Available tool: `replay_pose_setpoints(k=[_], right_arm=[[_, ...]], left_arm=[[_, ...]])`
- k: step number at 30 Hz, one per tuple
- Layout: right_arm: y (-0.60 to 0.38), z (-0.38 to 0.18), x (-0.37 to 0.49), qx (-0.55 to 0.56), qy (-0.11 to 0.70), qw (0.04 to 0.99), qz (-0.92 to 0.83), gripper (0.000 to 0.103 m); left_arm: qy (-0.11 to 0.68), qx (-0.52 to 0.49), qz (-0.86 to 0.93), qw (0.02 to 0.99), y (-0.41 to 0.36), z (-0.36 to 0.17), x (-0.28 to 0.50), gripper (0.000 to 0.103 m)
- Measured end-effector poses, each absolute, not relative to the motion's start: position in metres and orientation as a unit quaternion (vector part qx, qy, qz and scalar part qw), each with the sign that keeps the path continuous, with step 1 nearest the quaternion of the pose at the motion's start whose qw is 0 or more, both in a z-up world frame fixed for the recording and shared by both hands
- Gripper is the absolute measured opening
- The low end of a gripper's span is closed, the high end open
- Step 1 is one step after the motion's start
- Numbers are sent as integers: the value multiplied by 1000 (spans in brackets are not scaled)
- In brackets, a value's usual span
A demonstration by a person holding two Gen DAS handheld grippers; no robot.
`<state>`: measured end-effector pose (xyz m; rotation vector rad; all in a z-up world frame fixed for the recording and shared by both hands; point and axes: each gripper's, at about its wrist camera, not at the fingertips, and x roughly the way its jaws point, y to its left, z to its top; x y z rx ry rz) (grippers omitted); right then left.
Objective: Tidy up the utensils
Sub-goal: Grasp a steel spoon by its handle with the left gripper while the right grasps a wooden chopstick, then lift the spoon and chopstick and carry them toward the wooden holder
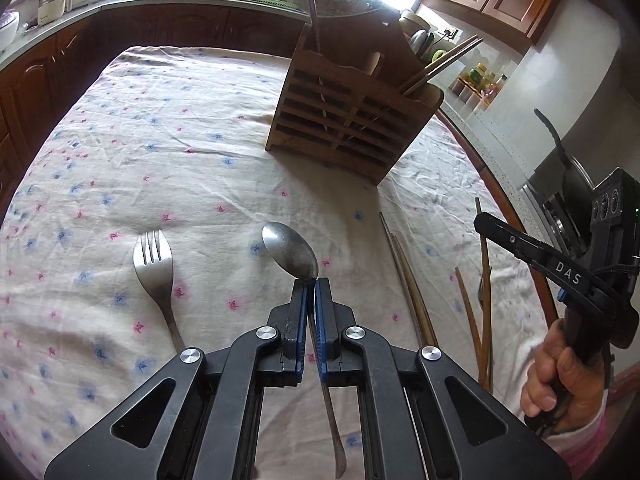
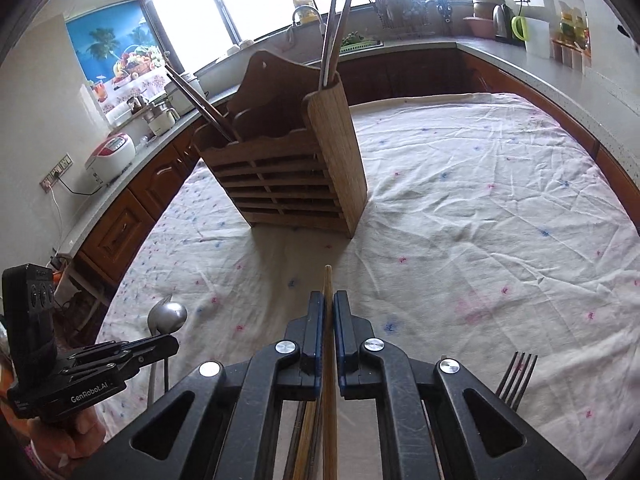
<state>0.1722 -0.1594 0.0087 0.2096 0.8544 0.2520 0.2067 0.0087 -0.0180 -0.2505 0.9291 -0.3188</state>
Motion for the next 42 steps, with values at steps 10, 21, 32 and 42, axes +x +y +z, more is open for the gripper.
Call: replay_pose_setpoints(k=[10, 21, 32, 42], right_arm=[[-165, 84, 140, 109, 319, 934, 121, 5], [-170, 115, 128, 116, 271, 948, 117, 5], [-173, 121, 127, 124, 253, 953, 114, 5], [-172, 139, 144, 124, 229, 959, 114, 5]], left_arm=[[377, -139, -159, 902, 26, 41, 178, 2], [338, -152, -150, 917, 39, 66, 169, 2], [318, -152, -141, 925, 43, 80, 178, 2], [279, -143, -130, 941, 46, 108, 202, 2]])
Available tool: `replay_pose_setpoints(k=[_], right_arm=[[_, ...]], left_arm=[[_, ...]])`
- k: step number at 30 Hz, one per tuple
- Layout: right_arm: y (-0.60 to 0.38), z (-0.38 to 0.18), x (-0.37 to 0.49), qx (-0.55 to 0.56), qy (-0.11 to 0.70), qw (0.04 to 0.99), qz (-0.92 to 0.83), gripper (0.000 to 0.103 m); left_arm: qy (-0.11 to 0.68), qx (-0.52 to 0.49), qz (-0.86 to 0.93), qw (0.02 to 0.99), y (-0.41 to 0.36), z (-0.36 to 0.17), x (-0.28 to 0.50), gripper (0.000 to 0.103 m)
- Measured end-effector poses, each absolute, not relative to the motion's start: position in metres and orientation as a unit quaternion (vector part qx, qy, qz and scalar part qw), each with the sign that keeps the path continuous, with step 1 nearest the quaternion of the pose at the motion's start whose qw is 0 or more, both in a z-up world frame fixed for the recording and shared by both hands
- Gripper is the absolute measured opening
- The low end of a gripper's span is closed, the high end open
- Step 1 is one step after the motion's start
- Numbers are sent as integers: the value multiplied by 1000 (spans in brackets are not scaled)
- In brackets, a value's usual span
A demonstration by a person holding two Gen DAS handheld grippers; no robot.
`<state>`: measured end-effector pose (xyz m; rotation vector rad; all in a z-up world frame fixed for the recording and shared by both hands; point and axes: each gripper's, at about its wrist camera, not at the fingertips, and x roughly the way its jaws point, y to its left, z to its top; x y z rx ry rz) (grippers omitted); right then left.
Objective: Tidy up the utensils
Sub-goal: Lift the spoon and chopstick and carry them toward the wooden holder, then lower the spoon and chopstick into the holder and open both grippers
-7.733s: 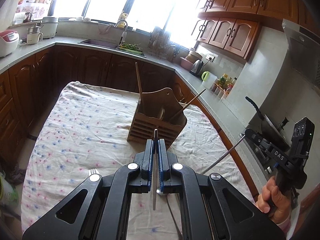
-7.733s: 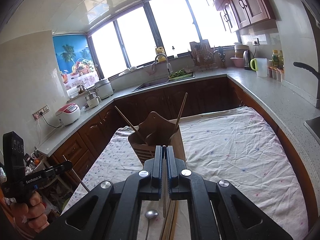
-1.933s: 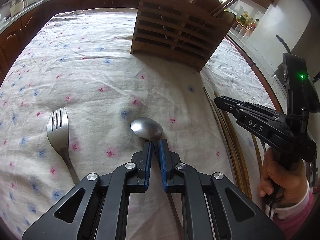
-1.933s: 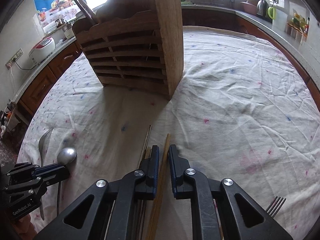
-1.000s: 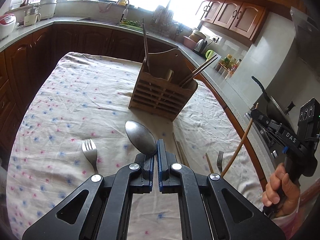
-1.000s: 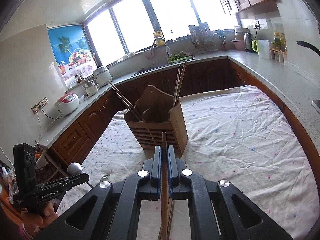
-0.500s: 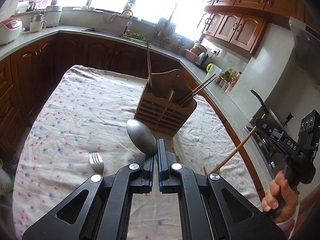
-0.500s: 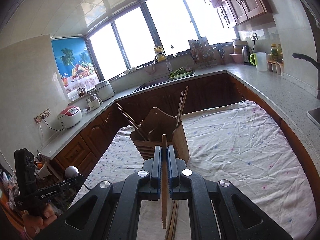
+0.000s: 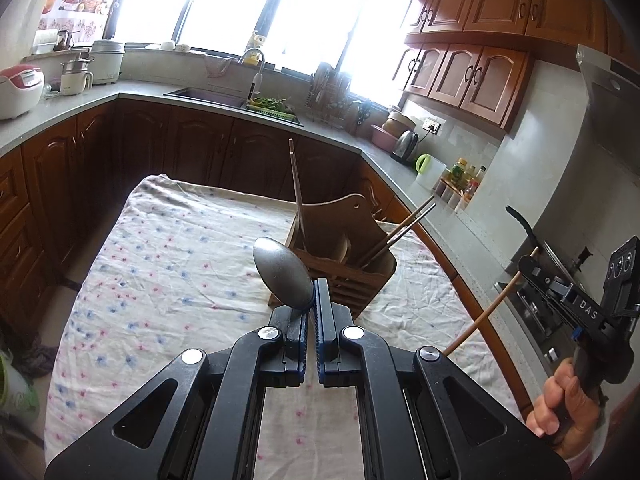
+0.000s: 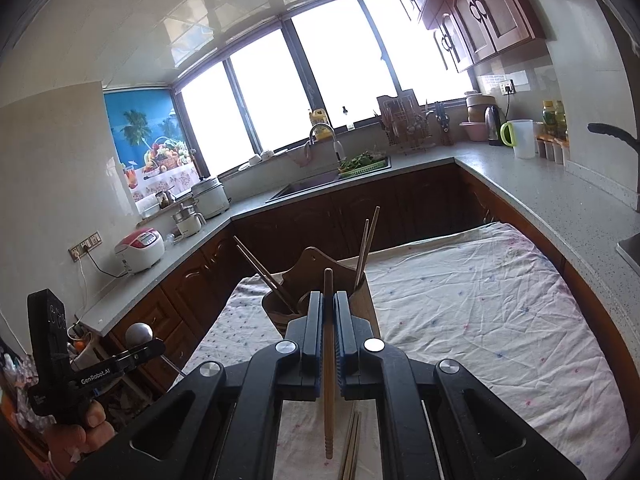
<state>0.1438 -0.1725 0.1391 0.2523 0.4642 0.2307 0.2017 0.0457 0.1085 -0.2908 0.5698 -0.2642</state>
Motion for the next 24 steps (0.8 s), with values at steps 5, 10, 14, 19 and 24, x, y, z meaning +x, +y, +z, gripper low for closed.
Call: replay_pose_setpoints(k=[5, 10, 14, 19, 24], right_arm=[[-175, 160, 157, 127, 194, 967, 109, 5], [-178, 180, 180, 135, 160, 973, 101, 5], [-180, 192, 203, 140, 139, 975, 97, 5], [-177, 193, 228, 144, 117, 979, 84, 5], [-171, 177, 245, 129, 113, 983, 69, 5]], left_arm=[[249, -139, -119, 951, 50, 130, 223, 2], [214, -133, -104, 962, 49, 151, 251, 2], [196, -125, -97, 968, 42, 162, 278, 2], [201, -115, -94, 968, 31, 156, 315, 2], [223, -110, -89, 964, 20, 134, 341, 2]])
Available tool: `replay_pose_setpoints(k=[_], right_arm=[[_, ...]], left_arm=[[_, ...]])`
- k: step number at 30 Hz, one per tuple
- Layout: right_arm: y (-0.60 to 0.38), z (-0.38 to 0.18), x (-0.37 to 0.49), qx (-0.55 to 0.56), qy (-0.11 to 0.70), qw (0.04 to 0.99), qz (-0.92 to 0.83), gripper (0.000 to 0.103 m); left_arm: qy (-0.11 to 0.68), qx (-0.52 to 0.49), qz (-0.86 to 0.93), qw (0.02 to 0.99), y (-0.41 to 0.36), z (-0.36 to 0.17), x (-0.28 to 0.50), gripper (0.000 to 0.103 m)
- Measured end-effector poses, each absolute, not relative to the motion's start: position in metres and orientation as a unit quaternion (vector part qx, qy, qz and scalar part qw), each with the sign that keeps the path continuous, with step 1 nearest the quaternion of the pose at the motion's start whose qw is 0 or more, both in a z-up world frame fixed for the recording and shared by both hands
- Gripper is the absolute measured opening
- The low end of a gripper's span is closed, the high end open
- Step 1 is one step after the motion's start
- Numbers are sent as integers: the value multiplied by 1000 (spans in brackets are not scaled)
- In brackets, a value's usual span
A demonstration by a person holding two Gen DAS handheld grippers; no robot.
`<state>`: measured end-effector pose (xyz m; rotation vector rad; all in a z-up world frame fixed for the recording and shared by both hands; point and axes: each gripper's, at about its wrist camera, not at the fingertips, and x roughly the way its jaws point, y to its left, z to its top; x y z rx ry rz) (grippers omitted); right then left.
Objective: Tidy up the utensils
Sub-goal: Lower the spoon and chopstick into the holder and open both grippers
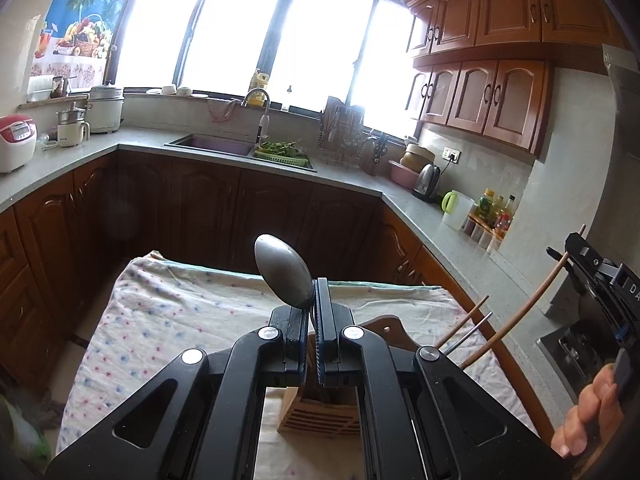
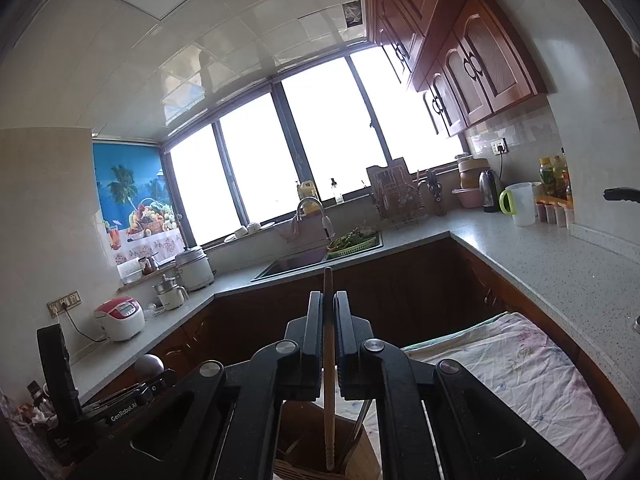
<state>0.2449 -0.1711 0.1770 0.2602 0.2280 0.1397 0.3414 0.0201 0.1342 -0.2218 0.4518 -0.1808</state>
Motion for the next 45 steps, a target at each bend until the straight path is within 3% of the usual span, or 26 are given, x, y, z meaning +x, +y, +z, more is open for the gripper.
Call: replay_pose_setpoints(k=[20, 38, 40, 45], right_arm=[[-165, 92, 280, 140, 204, 966, 70, 5], [-171, 88, 282, 149, 224, 961, 71, 6], [-172, 88, 282, 152, 224, 960, 73, 11], [-174, 88, 280, 159, 228, 958, 78, 11]], left_arm=[[295, -87, -98, 947, -7, 61, 368, 2], [307, -81, -99, 943, -10, 56, 370, 3], [309, -84, -103, 942, -9, 56, 370, 3], [310, -90, -102, 941, -6, 59, 368, 6]])
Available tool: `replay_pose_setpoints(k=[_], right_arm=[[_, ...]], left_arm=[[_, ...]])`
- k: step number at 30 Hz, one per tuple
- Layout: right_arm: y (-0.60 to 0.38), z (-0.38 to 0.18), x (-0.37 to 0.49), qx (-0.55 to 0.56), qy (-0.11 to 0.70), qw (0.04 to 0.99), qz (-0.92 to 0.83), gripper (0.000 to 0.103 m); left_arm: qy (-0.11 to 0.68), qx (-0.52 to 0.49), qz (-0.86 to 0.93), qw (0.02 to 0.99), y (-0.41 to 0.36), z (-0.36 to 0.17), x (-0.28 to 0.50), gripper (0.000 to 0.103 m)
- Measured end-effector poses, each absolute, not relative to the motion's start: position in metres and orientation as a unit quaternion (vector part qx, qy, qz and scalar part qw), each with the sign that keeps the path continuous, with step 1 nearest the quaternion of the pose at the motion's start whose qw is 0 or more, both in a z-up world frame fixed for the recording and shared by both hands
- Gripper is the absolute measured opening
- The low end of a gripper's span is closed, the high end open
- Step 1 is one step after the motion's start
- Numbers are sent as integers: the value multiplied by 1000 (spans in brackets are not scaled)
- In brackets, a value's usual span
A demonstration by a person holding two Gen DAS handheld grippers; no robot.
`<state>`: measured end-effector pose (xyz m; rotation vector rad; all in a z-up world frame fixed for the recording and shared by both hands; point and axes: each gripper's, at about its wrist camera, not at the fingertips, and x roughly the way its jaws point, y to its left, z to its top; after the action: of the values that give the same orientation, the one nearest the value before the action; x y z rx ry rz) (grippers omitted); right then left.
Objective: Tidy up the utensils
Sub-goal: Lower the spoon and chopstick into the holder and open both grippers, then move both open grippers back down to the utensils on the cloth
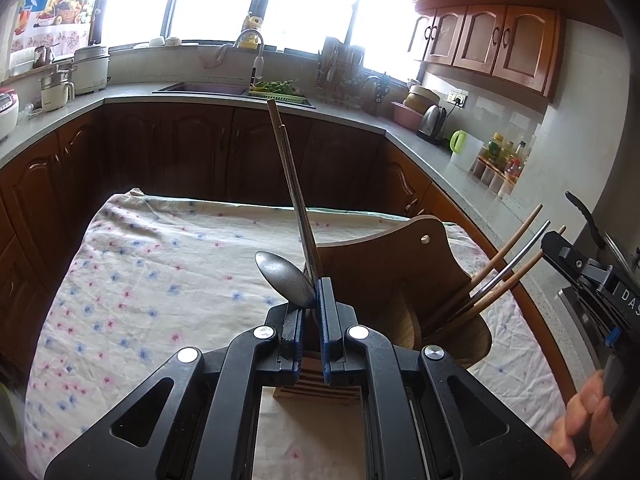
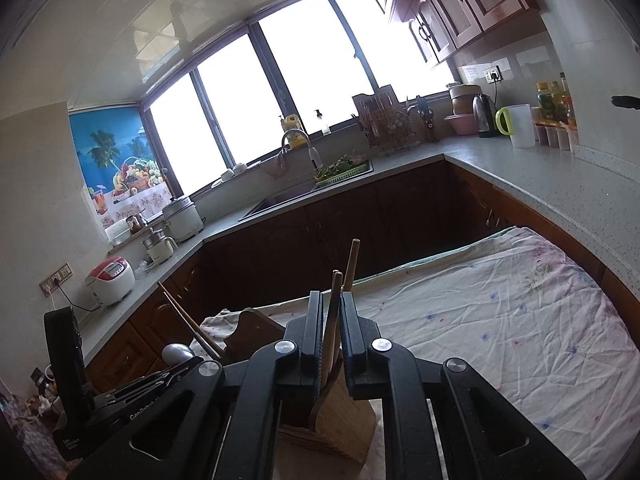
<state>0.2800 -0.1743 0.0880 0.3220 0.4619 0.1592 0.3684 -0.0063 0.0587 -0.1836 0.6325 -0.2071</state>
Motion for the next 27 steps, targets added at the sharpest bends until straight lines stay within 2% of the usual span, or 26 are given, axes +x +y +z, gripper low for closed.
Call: replay_pose_setpoints(k=[3, 4, 8, 12, 14, 16, 20, 27], right_arm=[[-174, 90, 278, 161, 228, 957, 82, 18], [-174, 90, 277, 161, 228, 957, 83, 23], [-174, 92, 272, 168, 227, 955, 89, 39], [-175, 93, 265, 179, 230, 951, 101, 55], [-176, 93, 260, 182, 228, 950, 107, 73], [-176, 94, 255, 183, 225, 951, 110, 81], [-178, 93, 245, 184, 231, 948, 118, 91], [-182, 87, 222, 184, 244, 945, 118, 94]], left_arm=[[309, -93, -101, 941, -6, 60, 367, 7], [309, -92, -101, 941, -6, 60, 366, 8], [305, -91, -96, 943, -6, 62, 361, 31], [304, -94, -96, 943, -4, 63, 356, 41], [304, -94, -94, 944, -3, 63, 353, 50], [303, -93, -91, 944, -3, 62, 349, 55], [310, -101, -87, 941, 2, 57, 342, 64], [317, -106, -82, 939, 9, 52, 317, 74]])
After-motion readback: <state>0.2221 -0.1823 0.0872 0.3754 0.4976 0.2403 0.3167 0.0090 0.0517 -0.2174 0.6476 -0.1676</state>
